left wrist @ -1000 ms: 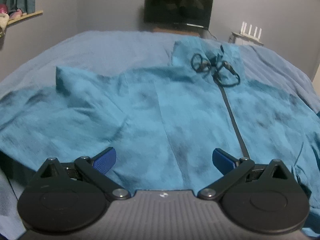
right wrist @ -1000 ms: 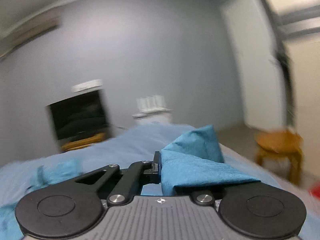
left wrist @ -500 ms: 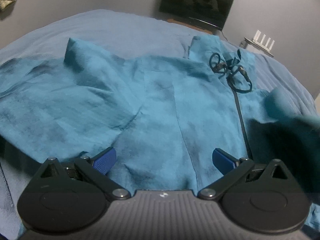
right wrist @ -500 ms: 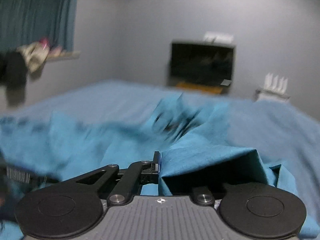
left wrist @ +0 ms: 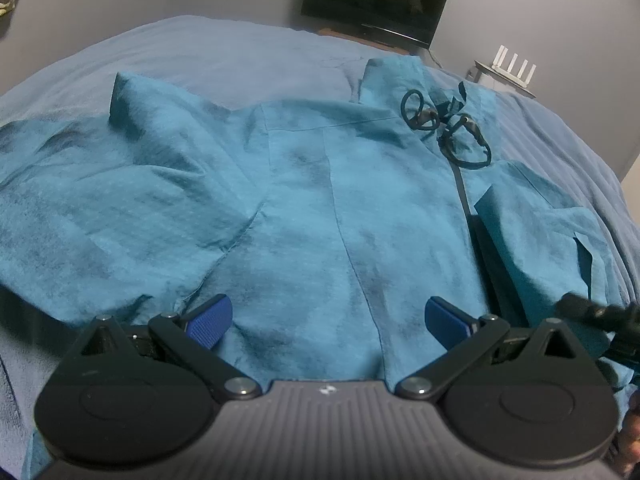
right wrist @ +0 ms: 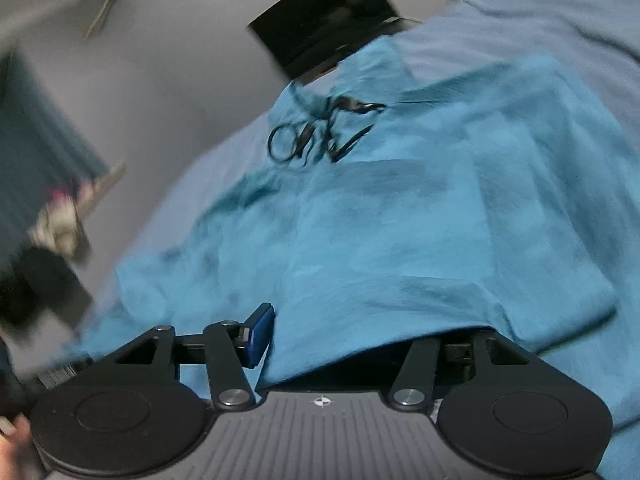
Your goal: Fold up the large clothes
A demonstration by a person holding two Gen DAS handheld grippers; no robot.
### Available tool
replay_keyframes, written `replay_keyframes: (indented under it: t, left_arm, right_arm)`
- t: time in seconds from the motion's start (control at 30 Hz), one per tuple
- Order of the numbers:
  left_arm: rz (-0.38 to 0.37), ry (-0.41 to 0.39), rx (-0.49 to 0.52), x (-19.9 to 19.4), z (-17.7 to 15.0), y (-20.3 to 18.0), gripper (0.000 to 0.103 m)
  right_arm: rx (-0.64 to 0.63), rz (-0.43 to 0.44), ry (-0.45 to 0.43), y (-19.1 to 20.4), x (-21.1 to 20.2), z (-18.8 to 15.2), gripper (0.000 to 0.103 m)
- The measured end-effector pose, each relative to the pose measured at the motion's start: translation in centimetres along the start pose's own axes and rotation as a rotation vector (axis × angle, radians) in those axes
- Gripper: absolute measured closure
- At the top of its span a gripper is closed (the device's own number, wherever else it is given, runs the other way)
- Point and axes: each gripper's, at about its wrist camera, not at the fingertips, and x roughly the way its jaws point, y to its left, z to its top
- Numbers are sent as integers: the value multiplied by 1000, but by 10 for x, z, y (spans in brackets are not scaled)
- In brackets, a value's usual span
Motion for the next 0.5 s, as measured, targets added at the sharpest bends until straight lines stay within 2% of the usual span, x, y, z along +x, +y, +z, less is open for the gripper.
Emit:
replay_keyframes:
  t: [0.13, 0.17, 0.2, 0.27, 0.3, 0.33, 0.37, 0.43, 0.5]
  left_arm:
    - [-3, -2, 3, -1, 0, -1, 0]
    - [-4, -1, 2, -1, 0, -1, 0]
    - [-4, -1, 2, -1, 0, -1, 0]
    - [-1, 0, 4, 0, 0, -1, 0]
    - [-2, 0, 2, 0, 0, -1, 0]
    - [0, 3, -1, 0, 0, -1, 0]
    - [4, 6, -8, 0, 0, 0, 0]
    - [11, 14, -29, 1, 0, 3, 0]
    - [17, 23, -49, 3, 0, 7, 0]
  right_arm:
    - [155, 91, -44, -23, -15, 1, 43]
    - [172, 86, -69, -27, -20, 0, 38]
    - [189, 67, -88, -32, -21, 3, 37]
    - [260, 16, -124, -47, -23, 7, 39]
    - [305, -1, -142, -56, -24, 8, 44]
    - [339, -16, -154, -64, -23, 9, 63]
    - [353, -31, -159, -69, -20, 12, 87]
    - [330, -55, -176, -67, -17, 18, 94]
    - [187, -69, -206, -41, -16, 31, 97]
